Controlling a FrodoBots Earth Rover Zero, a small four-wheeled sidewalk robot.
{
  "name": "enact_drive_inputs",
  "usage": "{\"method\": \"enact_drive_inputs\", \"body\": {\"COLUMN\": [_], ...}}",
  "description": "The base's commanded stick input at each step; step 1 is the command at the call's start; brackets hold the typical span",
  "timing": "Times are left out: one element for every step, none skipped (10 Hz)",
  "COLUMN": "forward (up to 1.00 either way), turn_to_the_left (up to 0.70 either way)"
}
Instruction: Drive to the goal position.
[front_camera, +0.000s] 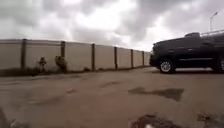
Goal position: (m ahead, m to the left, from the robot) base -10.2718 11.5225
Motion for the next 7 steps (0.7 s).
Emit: {"method": "enact_drive_inputs", "body": {"forward": [1.00,1.00,1.00,1.00,1.00,1.00,1.00], "turn_to_the_left": [0.00,0.00,0.00,0.00,0.00,0.00,0.00]}}
